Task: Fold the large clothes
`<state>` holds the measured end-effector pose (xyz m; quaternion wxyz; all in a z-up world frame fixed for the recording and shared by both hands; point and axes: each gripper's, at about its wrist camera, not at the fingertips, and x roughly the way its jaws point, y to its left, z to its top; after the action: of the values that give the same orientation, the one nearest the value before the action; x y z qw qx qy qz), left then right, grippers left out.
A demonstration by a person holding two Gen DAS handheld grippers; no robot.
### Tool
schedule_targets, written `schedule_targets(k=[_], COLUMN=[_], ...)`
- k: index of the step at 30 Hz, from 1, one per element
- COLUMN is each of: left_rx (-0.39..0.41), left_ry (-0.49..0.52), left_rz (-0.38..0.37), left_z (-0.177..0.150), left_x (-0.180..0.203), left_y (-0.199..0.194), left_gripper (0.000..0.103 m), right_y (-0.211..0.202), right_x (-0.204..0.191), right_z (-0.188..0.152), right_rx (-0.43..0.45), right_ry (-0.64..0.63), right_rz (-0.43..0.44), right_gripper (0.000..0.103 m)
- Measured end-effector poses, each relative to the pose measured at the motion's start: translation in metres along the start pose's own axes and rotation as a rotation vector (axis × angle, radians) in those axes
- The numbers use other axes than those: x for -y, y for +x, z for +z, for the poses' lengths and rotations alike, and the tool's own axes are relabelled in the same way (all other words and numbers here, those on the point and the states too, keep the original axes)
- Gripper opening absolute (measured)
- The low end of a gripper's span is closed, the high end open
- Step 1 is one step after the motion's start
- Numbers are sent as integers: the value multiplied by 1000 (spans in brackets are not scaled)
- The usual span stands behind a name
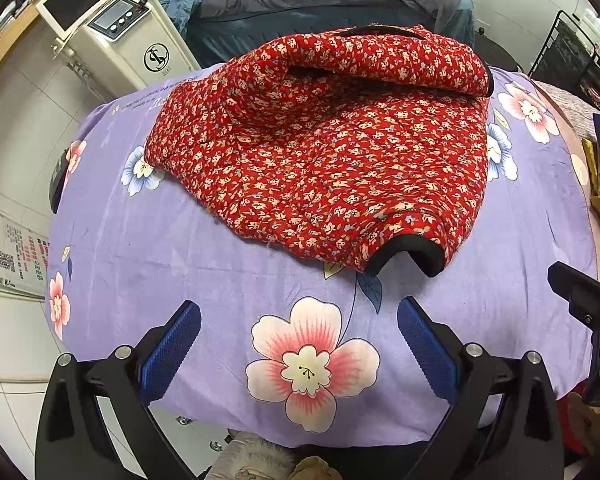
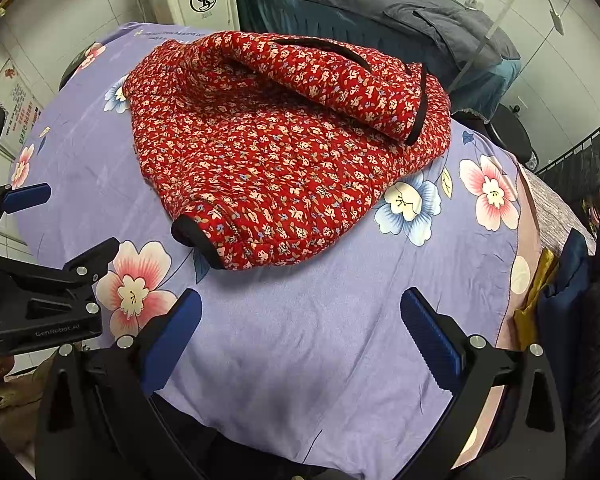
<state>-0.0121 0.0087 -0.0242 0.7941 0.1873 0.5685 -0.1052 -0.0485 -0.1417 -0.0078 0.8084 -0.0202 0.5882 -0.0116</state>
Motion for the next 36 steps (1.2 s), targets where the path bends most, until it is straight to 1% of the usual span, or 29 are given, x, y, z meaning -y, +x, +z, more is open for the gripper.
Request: schedule_targets(k=[21, 26, 29, 31, 32, 33, 34, 35, 36], left_rx=[-46, -63, -67, -72, -78, -92, -112, -145, -174], left_ry=[8, 5, 7, 12, 11, 3, -11, -33, -55], left_rz=[18, 22, 41, 76, 90, 111, 124, 124, 112], left_z=[13, 14, 14, 12, 12, 9, 6, 2, -3], left_x=[5, 5, 4, 2, 0, -3, -8, -15, -22], left_y=[20, 28, 34, 40, 43, 48, 53, 60, 65], left_gripper=[97, 97, 97, 97, 97, 97, 97, 97, 97], right_y=[17, 25, 32, 36, 38, 40, 41, 42, 42], right_x=[6, 5, 5, 7, 7, 7, 7, 6, 4], right_z=[14, 15, 13, 14, 15, 17, 19, 25, 30], right_rx=[-24, -28, -36, -31, -28, -28, -25, -12, -2], right_ry=[-28, -58, -67, -63, -67, -79, -87, -108, -132], right_rz=[31, 38, 42, 38, 54, 108, 136, 163, 165], right_gripper=[98, 98, 98, 98, 98, 98, 98, 98, 98])
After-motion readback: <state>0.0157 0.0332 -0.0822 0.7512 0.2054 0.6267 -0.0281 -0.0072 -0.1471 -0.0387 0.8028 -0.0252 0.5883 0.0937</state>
